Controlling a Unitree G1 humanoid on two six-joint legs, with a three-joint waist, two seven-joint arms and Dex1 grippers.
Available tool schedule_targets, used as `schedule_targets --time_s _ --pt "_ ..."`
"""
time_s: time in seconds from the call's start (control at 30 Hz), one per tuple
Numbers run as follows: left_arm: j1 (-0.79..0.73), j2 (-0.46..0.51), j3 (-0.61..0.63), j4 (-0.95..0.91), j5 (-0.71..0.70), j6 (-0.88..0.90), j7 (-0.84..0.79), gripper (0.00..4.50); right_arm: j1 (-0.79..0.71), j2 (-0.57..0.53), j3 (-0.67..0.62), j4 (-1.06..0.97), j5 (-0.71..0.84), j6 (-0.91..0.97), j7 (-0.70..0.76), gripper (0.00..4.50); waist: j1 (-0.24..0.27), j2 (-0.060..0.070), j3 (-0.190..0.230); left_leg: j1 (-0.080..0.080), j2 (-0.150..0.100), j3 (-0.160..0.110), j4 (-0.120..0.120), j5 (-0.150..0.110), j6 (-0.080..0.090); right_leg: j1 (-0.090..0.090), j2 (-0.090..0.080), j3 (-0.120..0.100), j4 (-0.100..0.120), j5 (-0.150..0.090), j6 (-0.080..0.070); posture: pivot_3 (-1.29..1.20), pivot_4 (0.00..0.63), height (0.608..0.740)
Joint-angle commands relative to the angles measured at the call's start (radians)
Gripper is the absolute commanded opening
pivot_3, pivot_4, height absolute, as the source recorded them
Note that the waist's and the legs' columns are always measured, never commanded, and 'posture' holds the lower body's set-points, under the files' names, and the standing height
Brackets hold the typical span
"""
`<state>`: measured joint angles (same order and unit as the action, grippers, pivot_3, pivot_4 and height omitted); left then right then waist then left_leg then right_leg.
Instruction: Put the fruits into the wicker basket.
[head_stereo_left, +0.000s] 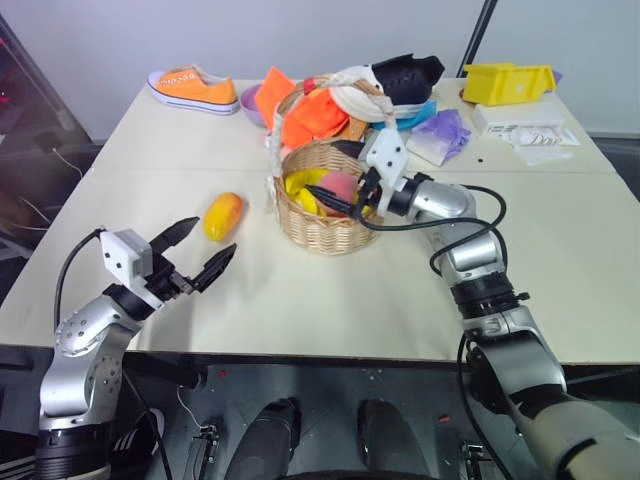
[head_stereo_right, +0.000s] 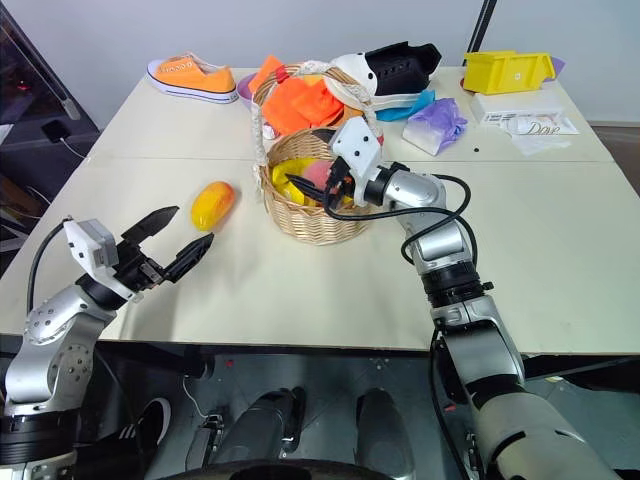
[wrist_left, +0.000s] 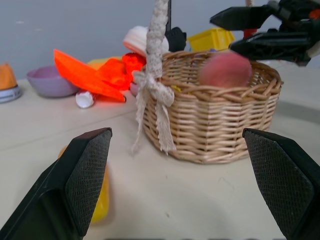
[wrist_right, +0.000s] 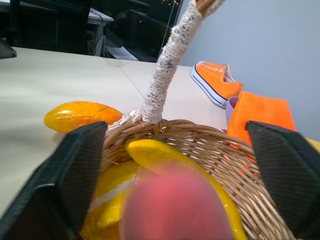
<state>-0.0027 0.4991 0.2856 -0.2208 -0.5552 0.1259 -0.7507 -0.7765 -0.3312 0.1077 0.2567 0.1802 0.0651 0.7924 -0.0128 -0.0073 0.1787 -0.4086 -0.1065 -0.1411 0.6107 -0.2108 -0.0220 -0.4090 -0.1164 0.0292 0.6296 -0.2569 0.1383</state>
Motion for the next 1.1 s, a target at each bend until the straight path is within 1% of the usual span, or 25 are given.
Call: schedule_targets --time_s 0.03,0.1,0.17,0.2,0.23,0.3,0.37,0.43,0.53,0.7,0.77,0.87,0.97,1.03,1.1 --pt "0.001 0.004 0.019 -0.032 0.012 -0.008 0.027 4.50 0.064 -0.039 -0.079 -0.173 0.097 0.028 0.028 4.44 0.003 0.000 0.000 0.000 0.000 0.000 0.000 0.000 0.000 0.000 0.000 0.000 0.000 0.000 0.000 0.00 0.150 0.740" --pt "0.000 0.008 0.024 -0.031 0.018 -0.007 0.041 4.50 0.115 -0.053 -0.119 -0.265 0.165 0.067 0.038 4.44 0.002 0.000 0.000 0.000 0.000 0.000 0.000 0.000 0.000 0.001 0.000 0.000 0.000 0.000 0.000 0.00 0.150 0.740" --pt "-0.014 0.019 0.036 -0.011 0.044 0.000 0.079 4.50 0.239 -0.099 -0.140 -0.427 0.256 0.153 0.072 4.44 0.005 0.000 0.000 0.000 0.000 0.000 0.000 0.000 0.000 0.001 -0.001 0.000 0.000 0.000 0.000 0.00 0.150 0.740" --pt "-0.024 0.018 0.047 0.002 0.050 0.006 0.101 4.50 0.312 -0.131 -0.141 -0.495 0.266 0.167 0.091 4.44 0.005 0.000 0.000 0.000 0.000 -0.001 0.000 0.000 0.000 0.001 -0.001 0.000 0.000 0.000 0.000 0.00 0.150 0.740" --pt "-0.033 0.020 0.056 0.015 0.049 0.023 0.122 4.50 0.385 -0.163 -0.145 -0.551 0.268 0.157 0.114 4.44 0.008 0.000 0.000 0.000 0.000 -0.001 0.000 0.000 0.000 0.001 -0.001 -0.001 -0.001 0.000 0.000 0.00 0.150 0.740" --pt "-0.064 0.021 0.064 0.053 0.093 0.024 0.183 4.50 0.510 -0.209 -0.179 -0.615 0.277 0.159 0.118 4.44 0.007 0.000 0.000 0.000 0.000 -0.001 0.000 -0.001 0.001 0.001 -0.001 -0.001 -0.001 -0.001 0.001 0.00 0.150 0.740" --pt "-0.097 0.019 0.067 0.080 0.112 0.023 0.217 4.50 0.604 -0.258 -0.191 -0.640 0.229 0.094 0.139 4.44 0.004 0.000 0.000 0.000 0.000 0.000 0.001 -0.001 0.001 0.001 -0.001 -0.001 0.000 -0.001 0.001 0.00 0.150 0.740" --pt "-0.123 0.022 0.060 0.095 0.128 0.034 0.237 4.50 0.665 -0.293 -0.192 -0.653 0.199 0.064 0.149 4.44 -0.001 0.000 0.000 0.000 -0.001 0.001 0.002 -0.001 0.001 0.002 -0.001 0.000 -0.001 -0.001 0.001 0.00 0.150 0.740" --pt "-0.179 0.019 0.034 0.116 0.137 0.048 0.241 4.50 0.713 -0.270 -0.207 -0.661 0.185 0.042 0.086 4.44 0.001 -0.001 0.000 0.001 0.000 0.001 0.003 -0.001 0.001 0.003 -0.001 0.001 0.000 -0.001 0.001 0.00 0.150 0.740" --pt "-0.257 0.006 -0.006 0.175 0.162 0.080 0.258 4.50 0.739 -0.247 -0.168 -0.662 0.124 0.010 0.034 4.44 0.006 -0.001 0.000 0.001 0.000 0.000 0.003 0.000 0.001 0.003 -0.001 0.000 -0.001 0.000 0.001 0.00 0.150 0.740" --pt "-0.287 0.002 -0.030 0.193 0.183 0.117 0.282 4.50 0.740 -0.253 -0.151 -0.673 0.125 0.011 0.043 4.44 0.004 -0.001 0.000 0.001 -0.001 0.000 0.003 0.000 0.001 0.003 -0.001 0.000 -0.001 0.000 0.001 0.00 0.150 0.740" --pt "-0.359 0.005 -0.114 0.246 0.292 0.183 0.357 4.50 0.732 -0.268 -0.139 -0.679 0.133 0.021 0.059 4.44 0.006 -0.001 0.000 0.001 0.000 0.000 0.003 0.000 0.001 0.003 0.000 -0.001 0.000 0.000 0.001 0.00 0.150 0.740" --pt "-0.453 -0.040 -0.123 0.288 0.299 0.280 0.434 4.50 0.702 -0.266 -0.121 -0.655 0.124 0.020 0.058 4.44 0.006 -0.002 0.000 0.001 -0.001 0.000 0.003 0.000 0.001 0.003 0.000 -0.001 0.000 0.000 0.001 0.00 0.150 0.740" --pt "-0.507 -0.041 -0.159 0.317 0.334 0.311 0.434 4.50 0.687 -0.260 -0.108 -0.635 0.118 0.015 0.057 4.44 0.006 -0.005 0.002 0.001 -0.001 0.000 0.003 0.000 0.001 0.003 0.000 -0.001 0.000 0.000 0.001 0.00 0.150 0.740" --pt "-0.530 -0.031 -0.191 0.328 0.355 0.357 0.419 4.50 0.679 -0.264 -0.095 -0.621 0.101 0.005 0.061 4.44 0.003 -0.005 0.001 0.001 0.000 0.000 0.003 0.000 0.000 0.003 0.000 -0.002 0.000 0.000 0.001 0.00 0.150 0.740"
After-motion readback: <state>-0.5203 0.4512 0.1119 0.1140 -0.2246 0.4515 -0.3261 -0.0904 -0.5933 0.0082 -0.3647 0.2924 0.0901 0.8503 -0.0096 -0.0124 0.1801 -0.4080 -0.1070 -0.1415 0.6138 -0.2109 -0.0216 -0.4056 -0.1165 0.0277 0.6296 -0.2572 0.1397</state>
